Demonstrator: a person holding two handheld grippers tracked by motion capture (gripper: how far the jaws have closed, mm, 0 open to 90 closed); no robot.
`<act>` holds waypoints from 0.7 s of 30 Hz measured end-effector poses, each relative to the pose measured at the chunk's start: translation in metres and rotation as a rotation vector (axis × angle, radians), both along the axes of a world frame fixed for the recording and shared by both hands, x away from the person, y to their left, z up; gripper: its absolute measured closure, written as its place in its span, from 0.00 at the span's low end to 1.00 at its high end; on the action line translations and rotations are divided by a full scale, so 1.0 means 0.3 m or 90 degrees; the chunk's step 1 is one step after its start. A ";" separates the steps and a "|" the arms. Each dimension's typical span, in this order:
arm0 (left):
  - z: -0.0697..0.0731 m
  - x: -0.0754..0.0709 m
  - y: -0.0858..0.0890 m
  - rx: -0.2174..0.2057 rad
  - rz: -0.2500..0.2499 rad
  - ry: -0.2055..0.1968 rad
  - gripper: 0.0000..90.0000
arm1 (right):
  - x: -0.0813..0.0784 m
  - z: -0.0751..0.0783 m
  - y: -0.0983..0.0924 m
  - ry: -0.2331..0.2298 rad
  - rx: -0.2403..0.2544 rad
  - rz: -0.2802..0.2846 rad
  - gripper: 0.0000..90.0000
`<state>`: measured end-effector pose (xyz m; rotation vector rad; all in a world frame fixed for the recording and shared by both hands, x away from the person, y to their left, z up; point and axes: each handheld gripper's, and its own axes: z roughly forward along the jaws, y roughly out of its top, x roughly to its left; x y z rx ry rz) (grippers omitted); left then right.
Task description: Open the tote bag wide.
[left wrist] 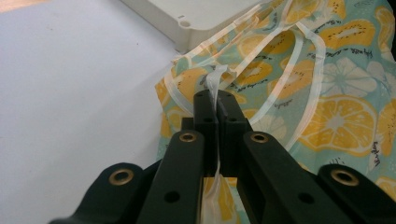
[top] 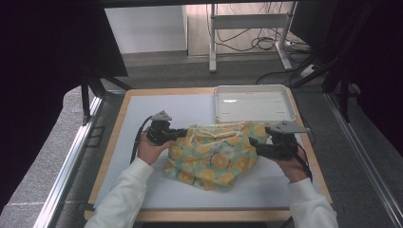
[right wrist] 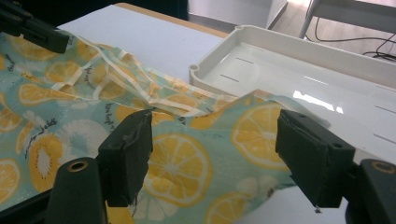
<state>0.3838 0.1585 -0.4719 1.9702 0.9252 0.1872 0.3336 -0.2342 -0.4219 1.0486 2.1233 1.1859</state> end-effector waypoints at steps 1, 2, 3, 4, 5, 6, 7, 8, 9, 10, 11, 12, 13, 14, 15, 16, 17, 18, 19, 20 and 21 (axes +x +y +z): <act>0.000 0.000 0.000 0.002 0.000 -0.001 0.99 | 0.000 0.001 -0.004 -0.002 0.002 -0.002 0.31; 0.001 0.000 0.000 0.003 0.000 -0.002 0.99 | 0.000 0.002 -0.008 -0.002 0.003 -0.003 0.31; 0.001 -0.001 0.001 0.000 0.002 -0.003 0.99 | -0.001 0.002 -0.010 -0.002 0.003 -0.004 0.31; 0.002 -0.001 0.002 0.000 0.005 -0.003 0.98 | 0.000 0.002 -0.012 -0.002 0.003 -0.004 0.31; 0.002 -0.001 0.004 -0.001 0.007 -0.004 0.98 | 0.000 0.001 -0.013 -0.001 0.004 -0.005 0.31; 0.002 0.000 0.006 -0.002 0.009 -0.008 0.98 | 0.001 0.000 -0.014 0.000 0.003 -0.004 0.31; 0.003 0.000 0.007 -0.003 0.011 -0.008 0.98 | 0.002 -0.001 -0.015 0.000 0.002 -0.004 0.31; 0.003 0.000 0.009 -0.004 0.012 -0.009 0.98 | 0.003 -0.002 -0.015 0.001 0.002 -0.005 0.31; 0.004 0.000 0.011 -0.005 0.012 -0.008 0.98 | 0.004 -0.004 -0.015 0.001 0.001 -0.006 0.31; 0.004 0.000 0.011 -0.005 0.012 -0.008 0.98 | 0.004 -0.004 -0.015 0.002 0.001 -0.005 0.31; 0.004 0.000 0.011 -0.005 0.012 -0.008 0.99 | 0.004 -0.004 -0.015 0.002 0.001 -0.005 0.31; 0.005 0.000 0.012 -0.007 0.012 -0.009 0.99 | 0.005 -0.004 -0.015 0.002 0.002 -0.006 0.31; 0.005 0.000 0.012 -0.007 0.012 -0.009 0.99 | 0.005 -0.004 -0.015 0.001 0.002 -0.006 0.31; 0.006 -0.001 0.013 -0.008 0.012 -0.008 0.99 | 0.004 -0.003 -0.016 0.001 0.001 -0.005 0.31; 0.006 -0.001 0.013 -0.008 0.012 -0.008 0.99 | 0.004 -0.003 -0.016 0.001 0.002 -0.006 0.31; 0.007 -0.001 0.014 -0.009 0.012 -0.008 0.99 | 0.004 -0.002 -0.017 0.002 0.002 -0.006 0.31; 0.007 -0.001 0.013 -0.010 0.011 -0.009 0.99 | 0.005 -0.002 -0.017 0.001 0.001 -0.006 0.31; 0.008 -0.002 0.013 -0.011 0.011 -0.009 0.99 | 0.005 -0.002 -0.018 0.001 0.001 -0.006 0.31; 0.009 -0.002 0.012 -0.013 0.011 -0.009 0.99 | 0.005 -0.001 -0.018 0.000 0.001 -0.006 0.31; 0.010 -0.002 0.012 -0.013 0.010 -0.009 0.99 | 0.006 -0.001 -0.017 0.000 0.000 -0.006 0.31; 0.010 -0.002 0.012 -0.013 0.010 -0.009 0.99 | 0.007 -0.001 -0.017 0.000 0.000 -0.006 0.31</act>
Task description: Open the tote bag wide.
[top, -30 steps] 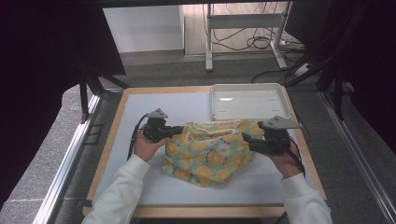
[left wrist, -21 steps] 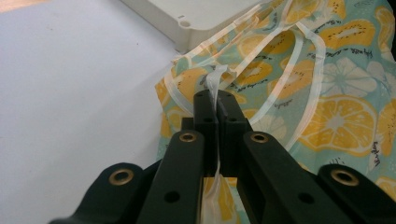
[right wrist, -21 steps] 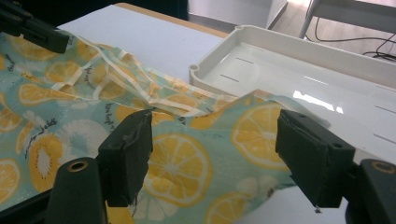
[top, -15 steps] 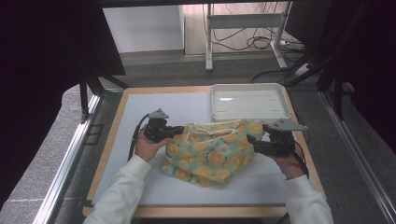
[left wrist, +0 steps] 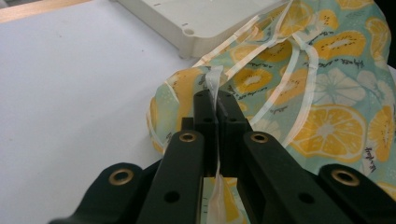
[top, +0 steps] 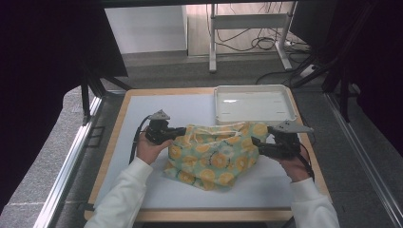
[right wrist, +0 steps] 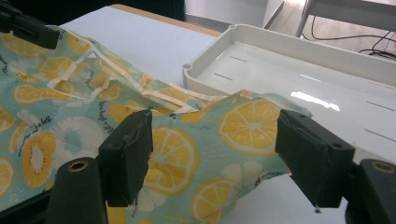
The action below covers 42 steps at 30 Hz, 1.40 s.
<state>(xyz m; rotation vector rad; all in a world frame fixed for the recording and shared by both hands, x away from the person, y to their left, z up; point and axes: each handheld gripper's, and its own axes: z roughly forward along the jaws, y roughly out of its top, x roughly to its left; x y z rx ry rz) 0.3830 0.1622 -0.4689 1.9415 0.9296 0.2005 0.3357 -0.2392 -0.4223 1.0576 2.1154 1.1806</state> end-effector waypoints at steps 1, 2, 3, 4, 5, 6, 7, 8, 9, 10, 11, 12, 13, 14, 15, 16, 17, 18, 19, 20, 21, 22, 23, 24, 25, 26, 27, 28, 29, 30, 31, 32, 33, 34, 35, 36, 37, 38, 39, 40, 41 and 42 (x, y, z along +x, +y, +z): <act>0.002 -0.001 -0.001 0.000 -0.001 -0.001 0.99 | 0.001 0.000 0.001 0.000 -0.001 0.000 0.31; 0.003 -0.002 -0.001 -0.002 0.000 -0.001 0.99 | 0.002 0.001 0.002 0.000 -0.002 0.000 0.31; 0.005 -0.002 0.000 -0.003 -0.001 -0.001 0.99 | 0.003 0.002 0.002 0.000 -0.002 0.002 0.31; 0.006 -0.002 0.002 -0.003 -0.001 -0.003 0.99 | 0.004 0.003 0.004 0.000 -0.002 0.002 0.31; 0.008 -0.002 0.003 -0.005 0.000 -0.003 0.99 | 0.006 0.003 0.006 -0.001 -0.004 0.001 0.31; 0.010 -0.003 0.004 -0.007 0.001 -0.002 0.99 | 0.008 0.005 0.009 -0.001 -0.005 0.004 0.31; 0.011 -0.003 0.006 -0.008 0.000 -0.003 0.99 | 0.009 0.007 0.011 -0.001 -0.006 0.003 0.31; 0.013 -0.003 0.008 -0.010 0.001 -0.003 0.99 | 0.013 0.008 0.015 -0.002 -0.008 0.005 0.31; 0.013 -0.003 0.008 -0.010 0.001 -0.003 0.99 | 0.016 0.009 0.018 -0.003 -0.010 0.006 0.31; 0.014 -0.003 0.009 -0.013 0.000 -0.003 0.99 | 0.020 0.010 0.022 -0.001 -0.013 0.007 0.32; 0.014 -0.003 0.008 -0.014 0.000 -0.003 0.99 | 0.024 0.012 0.025 -0.002 -0.015 0.008 0.32; 0.014 -0.003 0.008 -0.014 0.000 -0.003 0.99 | 0.024 0.012 0.025 -0.002 -0.015 0.008 0.32; 0.012 -0.002 0.008 -0.012 0.000 -0.002 0.99 | 0.036 0.016 0.031 -0.001 -0.017 0.008 0.33; 0.012 -0.001 0.008 -0.011 -0.001 -0.002 0.99 | 0.043 0.018 0.034 0.002 -0.019 0.008 0.33; 0.011 0.000 0.007 -0.011 -0.002 -0.001 1.00 | 0.050 0.020 0.037 0.004 -0.022 0.009 0.34; 0.010 0.000 0.006 -0.011 -0.003 0.000 1.00 | 0.057 0.022 0.041 0.008 -0.024 0.009 0.34; 0.009 0.000 0.005 -0.011 -0.003 0.000 0.99 | 0.065 0.023 0.044 0.011 -0.027 0.010 0.34; 0.009 0.000 0.005 -0.011 -0.003 0.000 1.00 | 0.065 0.023 0.044 0.011 -0.027 0.010 0.34; 0.009 0.001 0.005 -0.009 -0.003 0.001 1.00 | 0.081 0.028 0.050 0.015 -0.033 0.010 0.35; 0.009 0.001 0.005 -0.009 -0.003 0.001 1.00 | 0.081 0.028 0.050 0.015 -0.033 0.010 0.35; 0.008 0.001 0.005 -0.008 -0.003 0.001 1.00 | 0.098 0.034 0.054 0.018 -0.041 0.012 0.35; 0.008 0.001 0.005 -0.009 -0.003 0.000 1.00 | 0.108 0.037 0.057 0.020 -0.044 0.011 0.35; 0.008 0.001 0.005 -0.009 -0.003 0.001 1.00 | 0.117 0.040 0.059 0.021 -0.048 0.012 0.35; 0.008 0.001 0.005 -0.009 -0.003 0.001 1.00 | 0.117 0.040 0.059 0.021 -0.048 0.012 0.35; 0.008 0.002 0.006 -0.009 -0.003 0.001 1.00 | 0.136 0.046 0.063 0.024 -0.054 0.012 0.35; 0.008 0.002 0.006 -0.009 -0.003 0.001 1.00 | 0.146 0.049 0.065 0.027 -0.058 0.012 0.35; 0.008 0.002 0.006 -0.009 -0.002 0.002 1.00 | 0.156 0.051 0.066 0.030 -0.062 0.012 0.35; 0.008 0.002 0.006 -0.008 -0.002 0.002 1.00 | 0.166 0.054 0.069 0.032 -0.065 0.011 0.35; 0.008 0.002 0.005 -0.008 -0.002 0.001 1.00 | 0.176 0.055 0.070 0.034 -0.068 0.010 0.35; 0.008 0.002 0.005 -0.008 -0.002 0.001 1.00 | 0.186 0.057 0.071 0.037 -0.071 0.010 0.35; 0.007 0.002 0.005 -0.008 -0.003 0.001 1.00 | 0.194 0.058 0.073 0.039 -0.075 0.009 0.35; 0.007 0.002 0.005 -0.008 -0.003 0.001 1.00 | 0.202 0.058 0.075 0.041 -0.078 0.009 0.35; 0.006 0.002 0.004 -0.009 -0.001 0.002 1.00 | 0.210 0.058 0.077 0.042 -0.081 0.010 0.35; 0.006 0.003 0.004 -0.009 -0.001 0.002 1.00 | 0.217 0.058 0.079 0.044 -0.083 0.010 0.35; 0.006 0.003 0.004 -0.009 -0.001 0.002 1.00 | 0.224 0.059 0.081 0.047 -0.086 0.010 0.35; 0.006 0.003 0.004 -0.009 -0.001 0.002 1.00 | 0.224 0.059 0.081 0.047 -0.086 0.010 0.35; 0.005 0.003 0.004 -0.010 -0.001 0.002 1.00 | 0.237 0.057 0.085 0.048 -0.087 0.012 0.35; 0.005 0.003 0.004 -0.010 -0.001 0.002 1.00 | 0.237 0.057 0.085 0.048 -0.087 0.012 0.35; 0.006 0.003 0.005 -0.007 -0.003 0.002 1.00 | 0.250 0.055 0.090 0.052 -0.094 0.014 0.35; 0.006 0.003 0.005 -0.007 -0.003 0.002 1.00 | 0.257 0.054 0.092 0.054 -0.095 0.014 0.35; 0.006 0.003 0.005 -0.007 -0.003 0.002 1.00 | 0.264 0.054 0.094 0.057 -0.096 0.015 0.35; 0.007 0.003 0.005 -0.007 -0.003 0.002 1.00 | 0.271 0.052 0.096 0.059 -0.098 0.017 0.35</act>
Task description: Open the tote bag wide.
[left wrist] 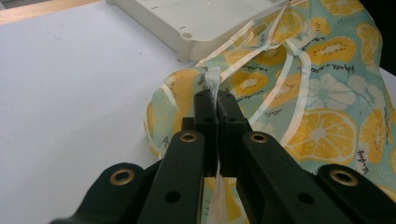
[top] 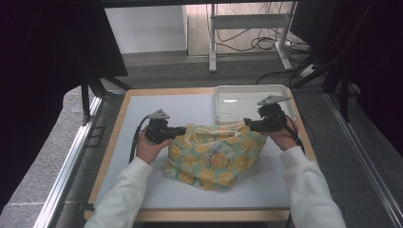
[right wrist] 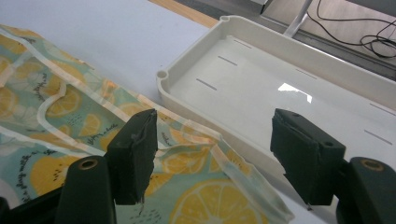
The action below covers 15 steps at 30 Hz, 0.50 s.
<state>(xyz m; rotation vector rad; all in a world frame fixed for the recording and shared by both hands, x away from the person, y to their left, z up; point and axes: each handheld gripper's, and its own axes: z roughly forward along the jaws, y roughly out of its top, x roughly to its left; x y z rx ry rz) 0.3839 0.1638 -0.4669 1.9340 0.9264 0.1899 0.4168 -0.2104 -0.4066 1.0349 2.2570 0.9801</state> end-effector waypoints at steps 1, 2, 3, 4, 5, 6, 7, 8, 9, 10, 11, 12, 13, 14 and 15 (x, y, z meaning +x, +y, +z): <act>0.000 0.000 0.000 0.000 0.000 0.000 1.00 | 0.007 -0.002 0.002 0.002 -0.003 0.000 0.35; 0.000 0.000 0.000 0.000 0.000 0.000 1.00 | 0.013 -0.003 0.004 0.006 -0.006 0.000 0.36; 0.000 0.001 0.001 0.001 -0.001 -0.001 1.00 | 0.013 -0.003 0.004 0.006 -0.006 0.000 0.36; 0.000 0.001 0.001 0.001 0.000 -0.001 1.00 | 0.020 -0.006 0.005 0.008 -0.007 0.001 0.36; -0.001 0.001 0.001 0.001 0.000 -0.001 1.00 | 0.033 -0.010 0.007 0.014 -0.012 0.000 0.37; -0.001 0.001 0.001 0.001 0.000 -0.001 1.00 | 0.039 -0.012 0.007 0.017 -0.015 0.000 0.37; -0.001 0.002 0.000 0.000 0.000 0.000 1.00 | 0.045 -0.015 0.008 0.018 -0.013 0.000 0.38; -0.001 0.002 0.000 0.000 0.000 0.000 1.00 | 0.045 -0.015 0.008 0.018 -0.013 0.000 0.38; -0.002 0.001 -0.001 0.000 0.001 0.001 1.00 | 0.057 -0.022 0.008 0.026 -0.013 0.000 0.39; -0.002 0.001 -0.001 0.000 0.001 0.001 1.00 | 0.063 -0.026 0.009 0.030 -0.017 0.000 0.39; -0.002 0.001 -0.001 0.001 0.001 0.001 1.00 | 0.068 -0.030 0.010 0.035 -0.021 0.001 0.39; -0.002 0.001 -0.001 0.001 0.001 0.001 1.00 | 0.074 -0.034 0.009 0.039 -0.023 0.001 0.39; -0.003 0.002 -0.001 0.001 0.001 0.001 1.00 | 0.080 -0.036 0.008 0.043 -0.022 0.001 0.40; -0.003 0.002 -0.001 0.001 0.002 0.001 1.00 | 0.085 -0.039 0.007 0.047 -0.023 0.002 0.40; -0.003 0.002 -0.001 0.001 0.001 0.001 1.00 | 0.089 -0.042 0.006 0.051 -0.025 0.001 0.41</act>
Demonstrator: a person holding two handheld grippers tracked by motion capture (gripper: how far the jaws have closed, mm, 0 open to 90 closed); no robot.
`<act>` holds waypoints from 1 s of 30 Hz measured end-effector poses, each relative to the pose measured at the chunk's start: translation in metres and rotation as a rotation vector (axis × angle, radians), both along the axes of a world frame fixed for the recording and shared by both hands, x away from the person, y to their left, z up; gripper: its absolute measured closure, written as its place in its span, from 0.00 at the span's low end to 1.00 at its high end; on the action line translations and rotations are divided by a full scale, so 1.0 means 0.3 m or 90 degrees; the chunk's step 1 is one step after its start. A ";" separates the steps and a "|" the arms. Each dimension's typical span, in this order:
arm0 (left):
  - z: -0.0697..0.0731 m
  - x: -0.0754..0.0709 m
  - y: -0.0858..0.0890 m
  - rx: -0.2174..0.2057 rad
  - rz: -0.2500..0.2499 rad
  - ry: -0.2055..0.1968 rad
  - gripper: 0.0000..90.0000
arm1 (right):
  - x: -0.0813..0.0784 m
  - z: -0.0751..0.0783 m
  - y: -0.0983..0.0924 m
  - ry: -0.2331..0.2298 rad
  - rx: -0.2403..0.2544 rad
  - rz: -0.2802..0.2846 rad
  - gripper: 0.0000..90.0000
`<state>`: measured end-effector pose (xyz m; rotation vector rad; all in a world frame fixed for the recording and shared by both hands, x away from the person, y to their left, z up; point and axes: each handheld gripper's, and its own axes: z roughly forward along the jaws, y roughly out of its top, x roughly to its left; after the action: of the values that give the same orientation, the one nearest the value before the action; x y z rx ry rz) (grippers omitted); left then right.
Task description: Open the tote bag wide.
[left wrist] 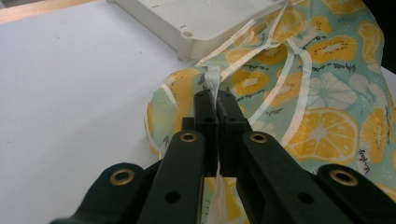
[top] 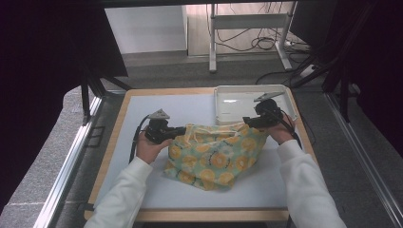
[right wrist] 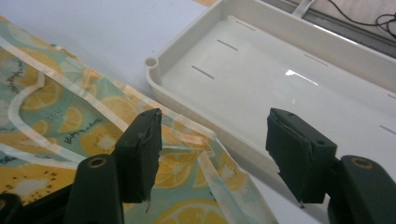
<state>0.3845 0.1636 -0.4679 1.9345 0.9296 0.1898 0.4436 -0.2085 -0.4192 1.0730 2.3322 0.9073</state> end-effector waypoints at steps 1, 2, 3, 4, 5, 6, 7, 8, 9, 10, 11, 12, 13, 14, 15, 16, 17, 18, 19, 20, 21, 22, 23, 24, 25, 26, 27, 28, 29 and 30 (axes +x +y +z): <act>0.000 0.000 0.000 0.000 0.000 0.000 1.00 | 0.004 -0.003 0.000 0.002 -0.002 0.000 0.41; 0.000 0.000 0.001 0.000 0.000 0.000 1.00 | 0.008 -0.006 -0.001 0.007 -0.003 0.000 0.41; 0.000 0.000 0.001 0.001 0.000 0.000 1.00 | 0.011 -0.009 -0.001 0.011 -0.005 0.002 0.42; 0.000 0.000 0.000 0.001 0.000 0.000 1.00 | 0.014 -0.012 -0.001 0.015 -0.007 0.002 0.42; 0.000 0.000 0.001 0.001 0.001 -0.001 1.00 | 0.016 -0.015 0.000 0.018 -0.008 0.003 0.43; 0.000 0.000 0.001 0.001 0.001 -0.001 1.00 | 0.019 -0.019 0.000 0.021 -0.011 0.005 0.43; 0.000 0.000 0.001 0.001 0.001 0.000 1.00 | 0.020 -0.022 0.000 0.026 -0.013 0.006 0.44; 0.000 0.000 0.001 0.001 0.000 0.000 1.00 | 0.022 -0.025 0.001 0.029 -0.017 0.006 0.44; 0.000 0.000 0.001 0.001 0.000 0.000 1.00 | 0.022 -0.025 0.001 0.029 -0.017 0.006 0.44; 0.000 0.001 0.001 0.002 0.000 0.000 1.00 | 0.024 -0.032 0.000 0.036 -0.021 0.012 0.45; -0.001 0.001 0.001 0.003 0.000 0.000 1.00 | 0.024 -0.035 0.000 0.040 -0.022 0.014 0.46; -0.001 0.001 0.001 0.002 0.000 0.000 1.00 | 0.025 -0.039 0.000 0.044 -0.024 0.017 0.47; 0.000 0.001 0.002 0.004 0.000 0.000 1.00 | 0.025 -0.043 0.000 0.048 -0.027 0.018 0.47; 0.000 0.001 0.002 0.004 0.000 0.000 1.00 | 0.024 -0.047 0.000 0.052 -0.031 0.020 0.48; 0.000 0.001 0.003 0.003 0.000 0.000 1.00 | 0.024 -0.051 0.000 0.055 -0.035 0.024 0.49; 0.000 0.001 0.003 0.003 0.001 -0.001 1.00 | 0.023 -0.055 -0.001 0.059 -0.038 0.029 0.50; 0.001 0.001 0.004 0.002 0.001 0.000 1.00 | 0.022 -0.059 -0.002 0.063 -0.042 0.032 0.52; 0.001 0.001 0.004 0.002 0.001 0.000 1.00 | 0.022 -0.059 -0.002 0.063 -0.042 0.032 0.52; 0.001 0.001 0.004 0.001 0.001 -0.001 1.00 | 0.020 -0.066 -0.004 0.072 -0.053 0.041 0.55; 0.001 0.001 0.004 0.002 0.002 0.000 1.00 | 0.019 -0.069 -0.005 0.075 -0.058 0.044 0.58; 0.000 0.001 0.004 0.002 0.001 -0.001 1.00 | 0.018 -0.071 -0.006 0.079 -0.062 0.045 0.61; 0.000 0.001 0.004 0.001 0.002 0.000 1.00 | 0.017 -0.073 -0.008 0.079 -0.063 0.049 0.64; 0.001 0.001 0.004 0.002 0.002 0.000 1.00 | 0.017 -0.075 -0.009 0.081 -0.066 0.053 0.66; 0.001 0.001 0.004 0.001 0.002 0.000 1.00 | 0.016 -0.077 -0.010 0.083 -0.068 0.055 0.69; 0.001 0.000 0.004 0.001 0.002 0.000 1.00 | 0.016 -0.079 -0.011 0.085 -0.072 0.057 0.73; 0.001 0.000 0.004 0.001 0.003 0.000 1.00 | 0.017 -0.082 -0.012 0.086 -0.075 0.057 0.76; 0.001 0.000 0.004 0.000 0.003 0.000 1.00 | 0.016 -0.084 -0.013 0.088 -0.075 0.056 0.79; 0.001 0.000 0.004 0.001 0.003 0.000 1.00 | 0.017 -0.085 -0.015 0.088 -0.077 0.056 0.82; 0.000 0.001 0.004 0.001 0.003 0.000 1.00 | 0.017 -0.086 -0.017 0.085 -0.078 0.057 0.85; 0.000 0.001 0.004 0.001 0.003 0.000 1.00 | 0.017 -0.087 -0.019 0.084 -0.076 0.056 0.88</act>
<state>0.3847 0.1648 -0.4678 1.9333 0.9348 0.1924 0.4487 -0.2141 -0.4452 1.0169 2.5244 0.7379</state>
